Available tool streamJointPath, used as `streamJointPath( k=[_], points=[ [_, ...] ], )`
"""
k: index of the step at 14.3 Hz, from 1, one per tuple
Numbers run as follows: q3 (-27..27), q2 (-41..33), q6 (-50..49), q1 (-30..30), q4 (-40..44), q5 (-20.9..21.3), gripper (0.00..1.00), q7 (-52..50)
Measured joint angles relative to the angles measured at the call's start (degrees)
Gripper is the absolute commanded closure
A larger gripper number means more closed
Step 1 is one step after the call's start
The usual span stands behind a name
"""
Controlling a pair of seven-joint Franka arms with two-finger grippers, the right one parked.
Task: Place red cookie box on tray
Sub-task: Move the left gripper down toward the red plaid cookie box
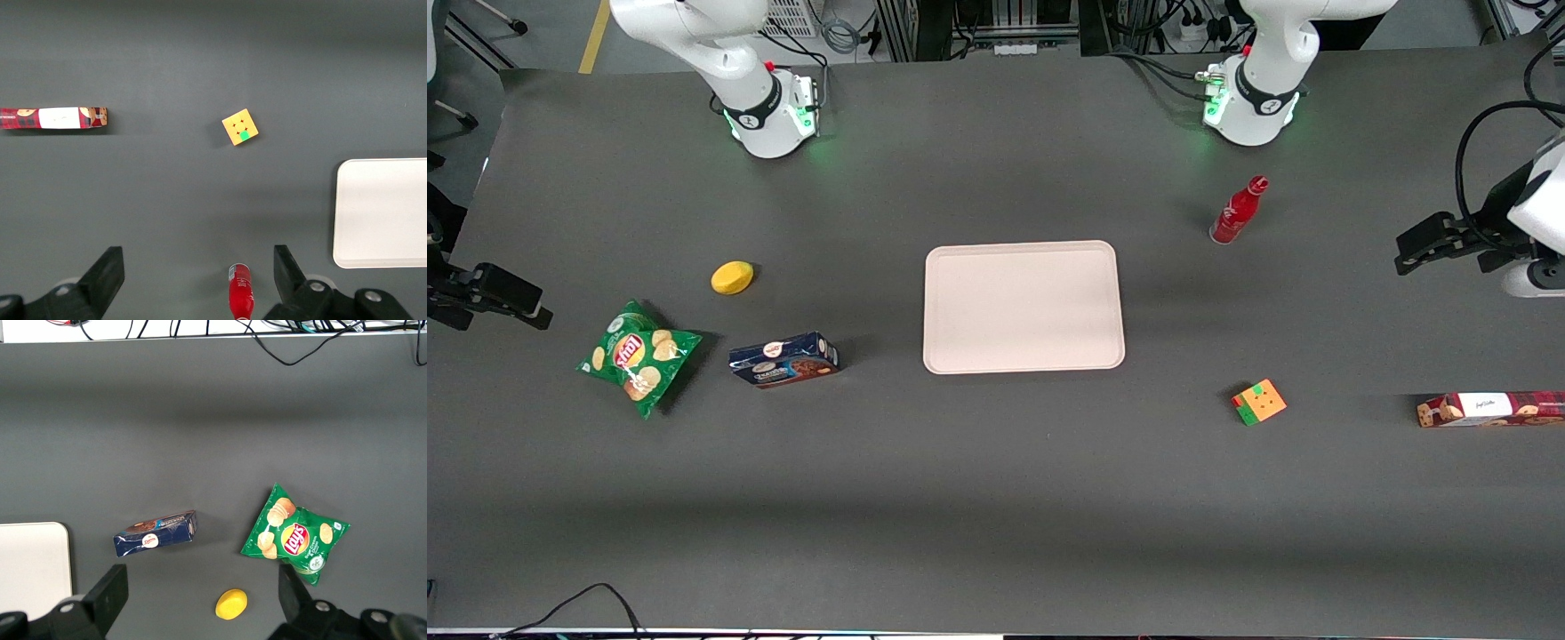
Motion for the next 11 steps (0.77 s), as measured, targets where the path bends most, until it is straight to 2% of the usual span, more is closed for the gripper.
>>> streamJointPath(
  k=[8,11],
  points=[
    [0.0,0.2,-2.1,0.1,0.0,0.0,0.00,0.0],
    [-0.1,0.4,-2.8,0.1,0.0,1.4,0.00,0.5]
  ],
)
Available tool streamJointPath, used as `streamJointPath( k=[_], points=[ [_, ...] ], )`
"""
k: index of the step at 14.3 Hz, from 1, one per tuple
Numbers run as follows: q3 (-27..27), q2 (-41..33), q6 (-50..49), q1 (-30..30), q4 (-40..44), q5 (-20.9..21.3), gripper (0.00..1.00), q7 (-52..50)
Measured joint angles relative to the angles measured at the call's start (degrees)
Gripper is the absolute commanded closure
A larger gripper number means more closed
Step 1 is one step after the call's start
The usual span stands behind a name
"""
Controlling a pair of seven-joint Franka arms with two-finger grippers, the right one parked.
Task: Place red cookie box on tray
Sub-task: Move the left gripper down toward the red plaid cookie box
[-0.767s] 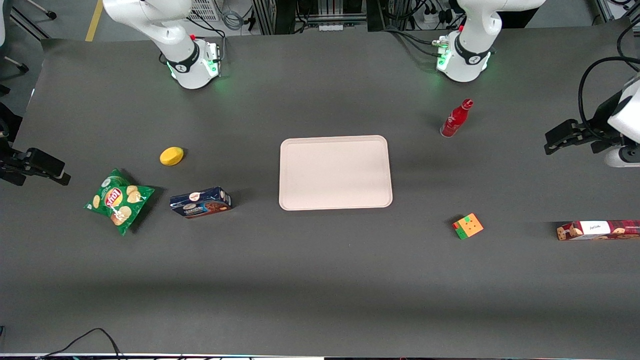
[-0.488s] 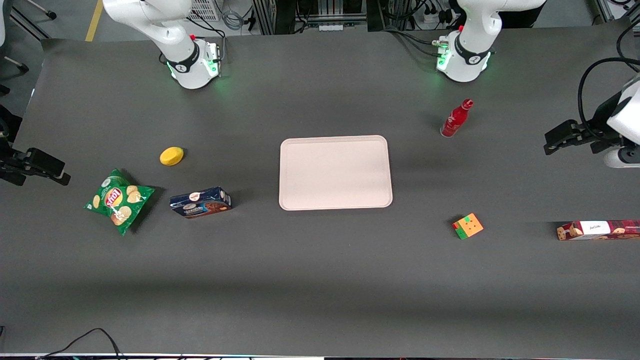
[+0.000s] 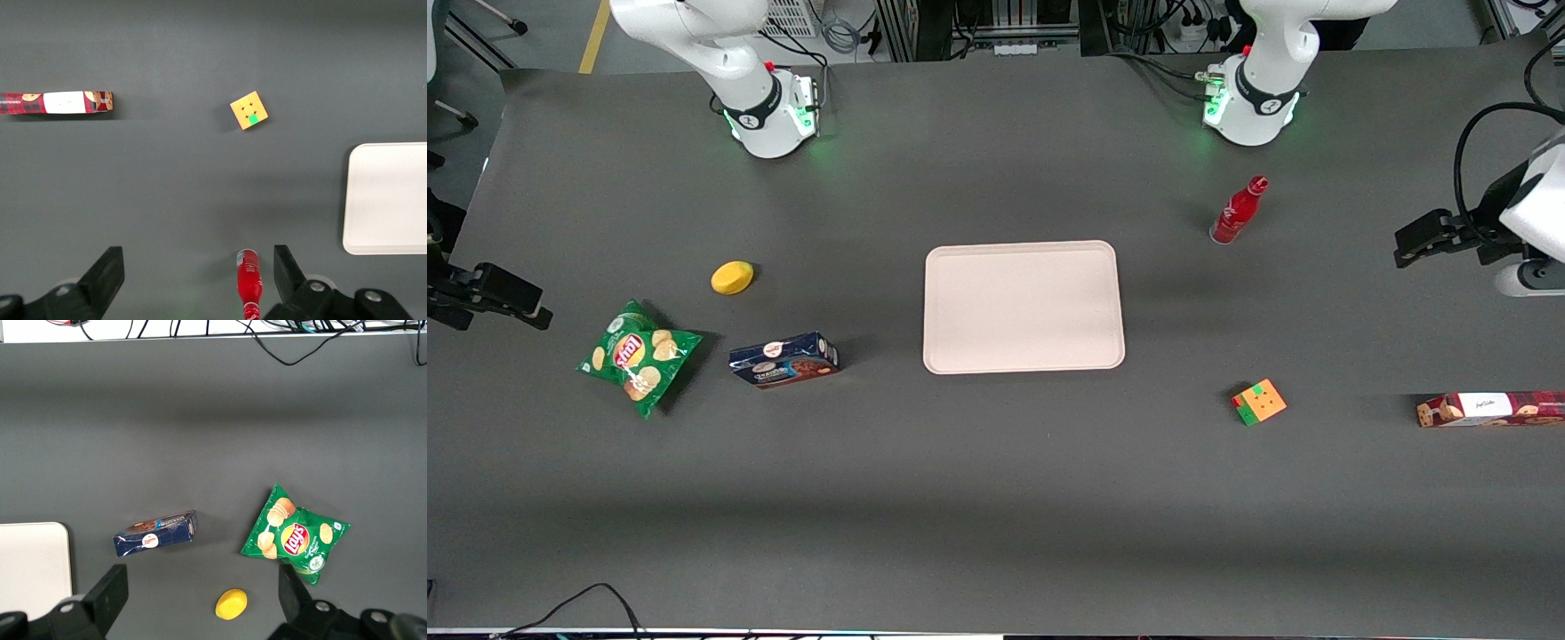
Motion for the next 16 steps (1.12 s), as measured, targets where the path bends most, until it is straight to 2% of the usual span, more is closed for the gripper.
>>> streamJointPath(
  k=[5,7,13,16],
  points=[
    [0.2,2.2,-0.8,0.2,0.0,0.6,0.00,7.4],
    [1.5,2.6,-2.2,0.5,0.0,0.6,0.00,13.7],
    [7.3,4.4,-1.8,1.4,0.0,0.8,0.00,42.1],
    [10.9,6.4,1.4,1.6,0.0,0.8,0.00,57.8]
  ],
)
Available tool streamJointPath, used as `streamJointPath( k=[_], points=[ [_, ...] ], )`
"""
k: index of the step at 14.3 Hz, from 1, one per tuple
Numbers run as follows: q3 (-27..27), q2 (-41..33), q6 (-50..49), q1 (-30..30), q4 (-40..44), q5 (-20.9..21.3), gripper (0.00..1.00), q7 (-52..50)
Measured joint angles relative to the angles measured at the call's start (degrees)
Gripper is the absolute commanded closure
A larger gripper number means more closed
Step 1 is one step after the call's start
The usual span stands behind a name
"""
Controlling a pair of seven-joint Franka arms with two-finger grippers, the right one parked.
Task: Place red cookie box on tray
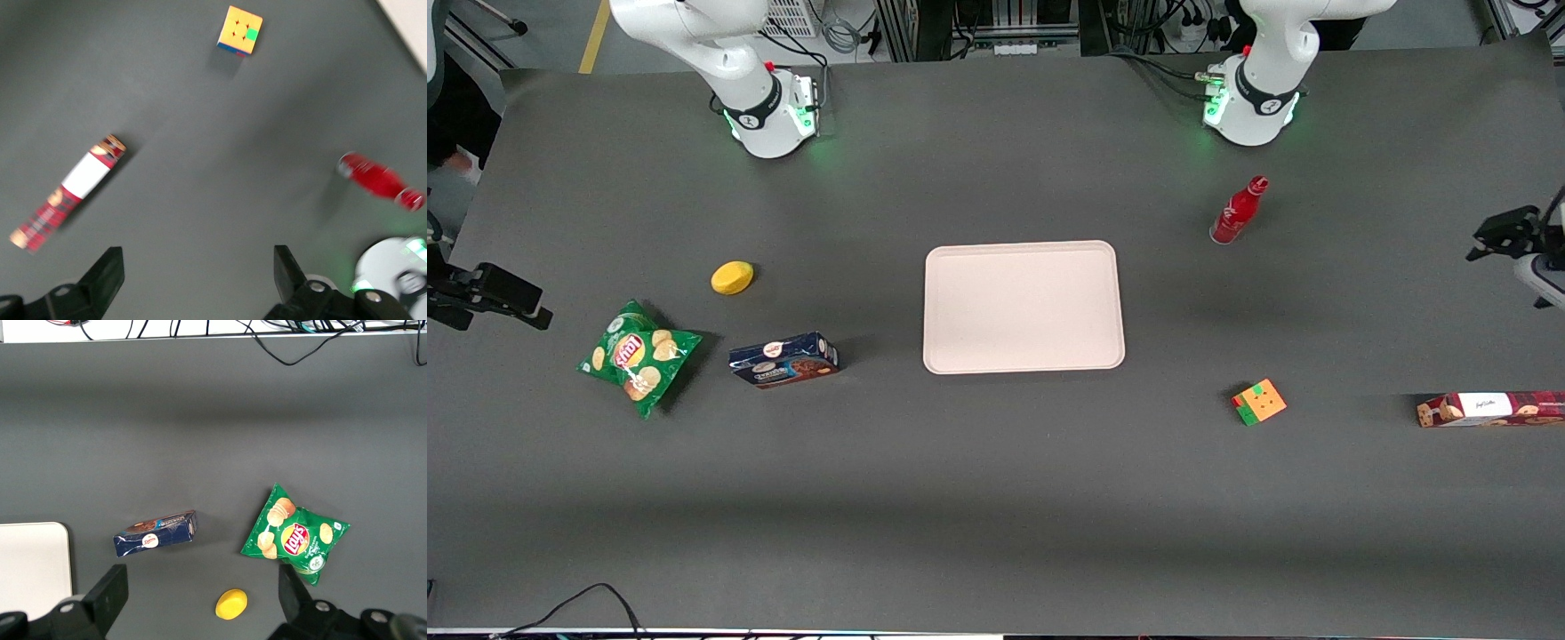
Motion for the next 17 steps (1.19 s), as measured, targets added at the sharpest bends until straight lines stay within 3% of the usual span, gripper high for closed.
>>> streamJointPath(
  k=[4,9,14,17],
  points=[
    [3.6,1.6,3.0,0.6,-0.5,0.5,0.00,10.5],
    [9.1,1.8,14.6,0.9,-6.4,0.7,0.00,27.0],
    [10.5,2.8,25.2,0.2,-13.1,0.4,0.00,34.9],
    [13.3,5.8,29.6,-0.2,-14.0,-6.2,0.00,47.0]
  ],
)
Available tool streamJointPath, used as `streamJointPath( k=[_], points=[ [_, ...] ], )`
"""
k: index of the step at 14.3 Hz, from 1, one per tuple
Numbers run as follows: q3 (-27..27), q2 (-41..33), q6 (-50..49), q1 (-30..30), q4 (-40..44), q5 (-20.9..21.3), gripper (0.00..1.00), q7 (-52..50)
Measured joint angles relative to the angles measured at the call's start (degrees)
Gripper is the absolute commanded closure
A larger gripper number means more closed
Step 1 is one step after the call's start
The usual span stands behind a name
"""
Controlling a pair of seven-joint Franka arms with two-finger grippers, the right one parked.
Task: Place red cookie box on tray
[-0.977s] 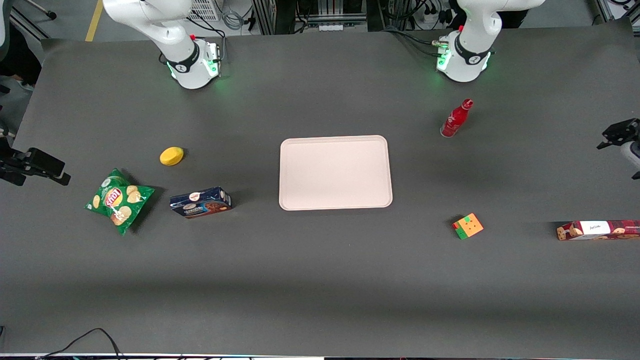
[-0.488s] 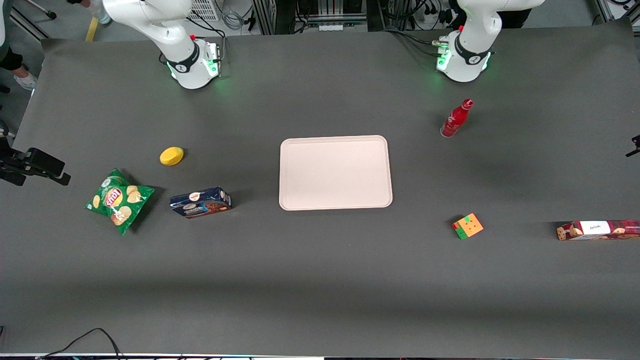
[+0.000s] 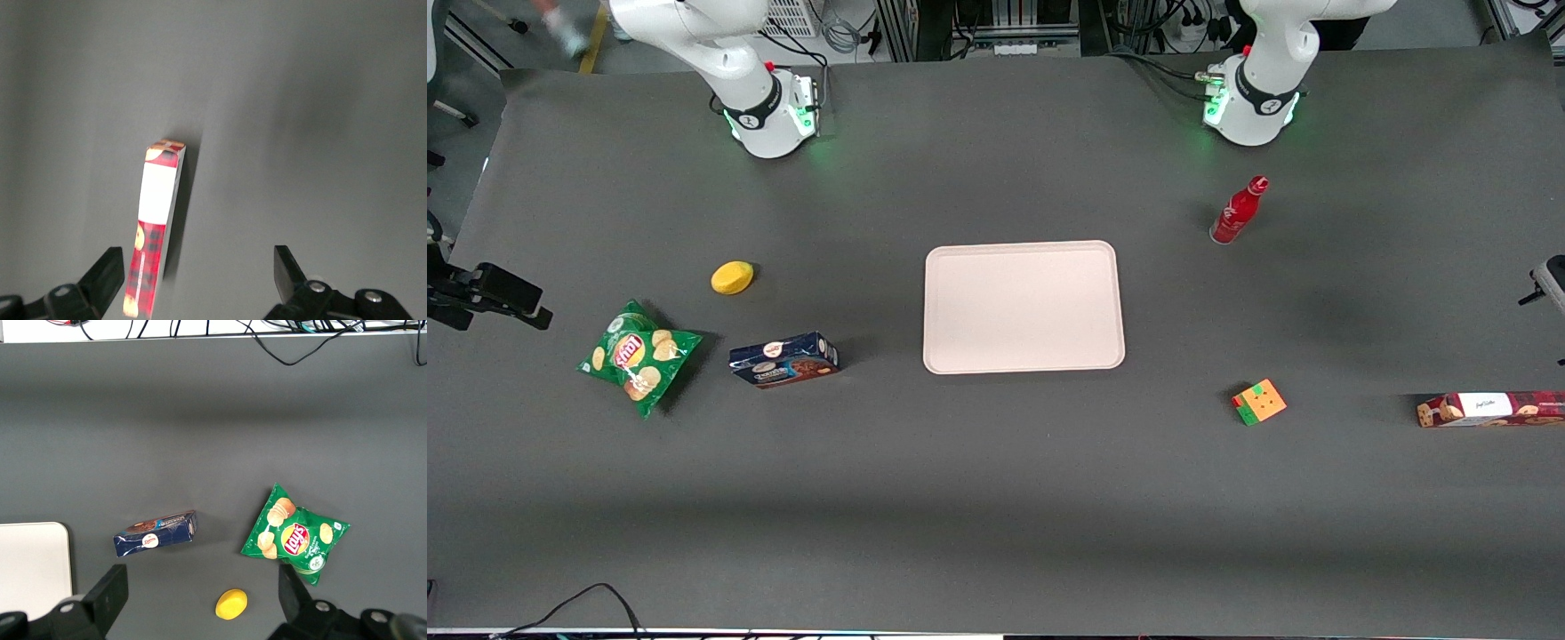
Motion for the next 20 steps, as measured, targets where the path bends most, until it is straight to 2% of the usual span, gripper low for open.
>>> streamJointPath(
  k=[2,8,10,20],
  points=[
    [1.1,2.8,1.1,1.4,-0.2,-3.5,0.00,5.8],
    [1.3,6.8,5.9,4.3,-0.1,-8.9,0.00,21.0],
    [1.3,8.7,7.9,5.4,0.1,-13.3,0.00,27.1],
    [1.3,19.9,12.0,8.5,6.4,-19.3,0.00,29.4]
  ],
)
